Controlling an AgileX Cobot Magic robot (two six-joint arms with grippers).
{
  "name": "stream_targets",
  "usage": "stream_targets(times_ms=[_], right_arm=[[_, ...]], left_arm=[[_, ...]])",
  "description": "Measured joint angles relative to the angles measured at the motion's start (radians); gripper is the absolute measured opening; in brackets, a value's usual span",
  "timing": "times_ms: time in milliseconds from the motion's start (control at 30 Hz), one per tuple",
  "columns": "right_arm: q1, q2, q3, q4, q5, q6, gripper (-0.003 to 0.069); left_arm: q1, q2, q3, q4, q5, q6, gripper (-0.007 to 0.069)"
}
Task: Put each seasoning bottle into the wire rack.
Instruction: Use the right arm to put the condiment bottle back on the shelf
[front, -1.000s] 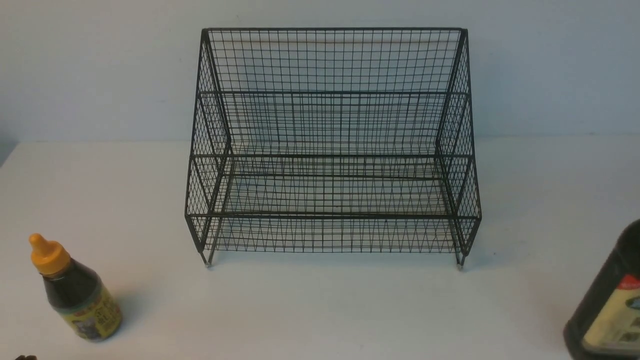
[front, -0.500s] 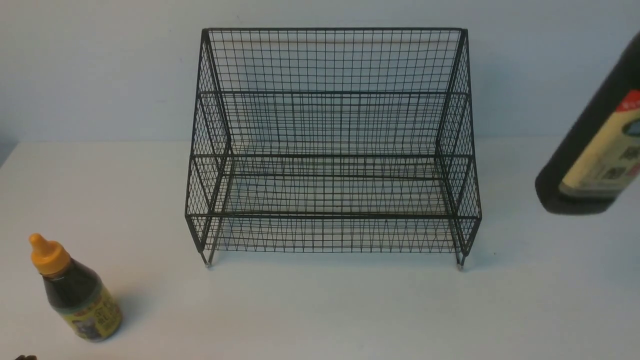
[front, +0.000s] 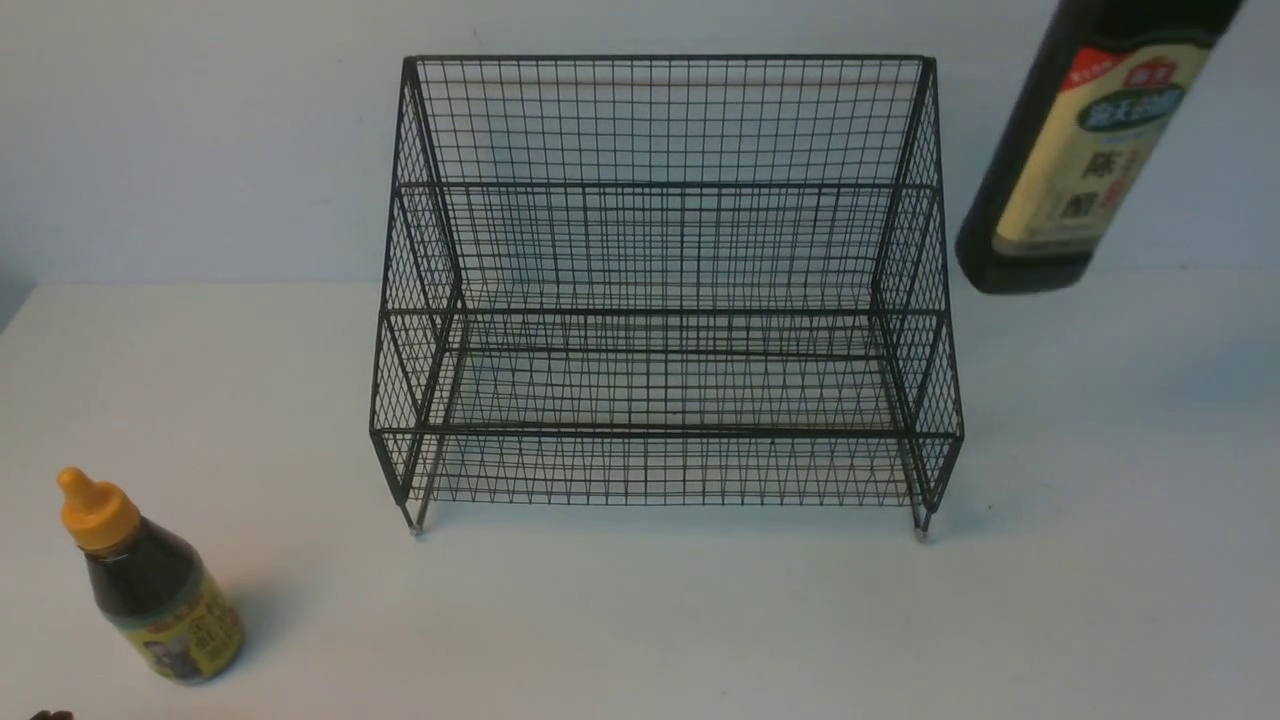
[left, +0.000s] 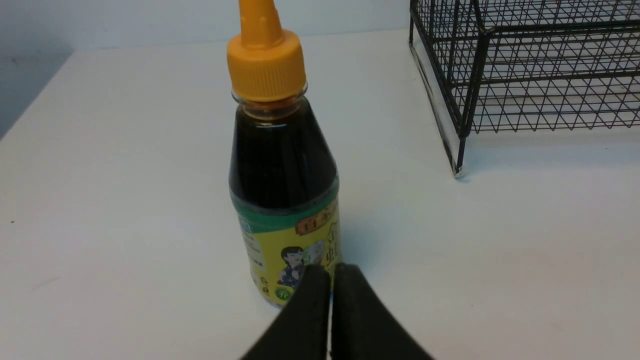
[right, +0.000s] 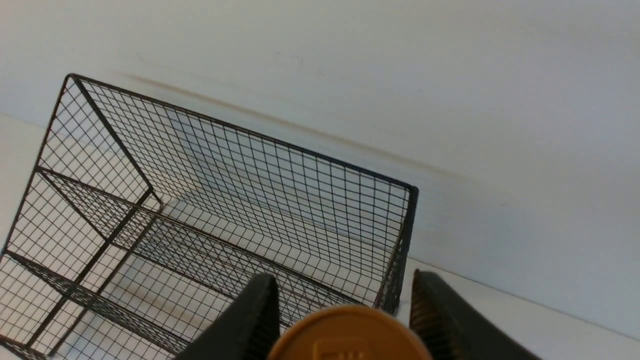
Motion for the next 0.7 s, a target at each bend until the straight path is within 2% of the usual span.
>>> stream_targets(times_ms=[100, 267, 467, 700], right_arm=[[0.102, 0.04, -0.06, -0.116, 0.0, 0.1, 0.0318], [0.209, 0.1, -0.092, -0.287, -0.018, 0.249, 0.0318], [0.258, 0.157, -0.092, -0.391, -0.097, 0.367, 0.0318], [0.263, 0.194, -0.092, -0.42, -0.152, 0.424, 0.0318]], left_arm=[[0.0, 0.0, 0.0, 0.0, 0.0, 0.0, -0.0005], [0.0, 0.0, 0.0, 0.0, 0.0, 0.0, -0.0005], [0.0, 0.0, 0.0, 0.0, 0.0, 0.0, -0.0005], [0.0, 0.0, 0.0, 0.0, 0.0, 0.0, -0.0005]])
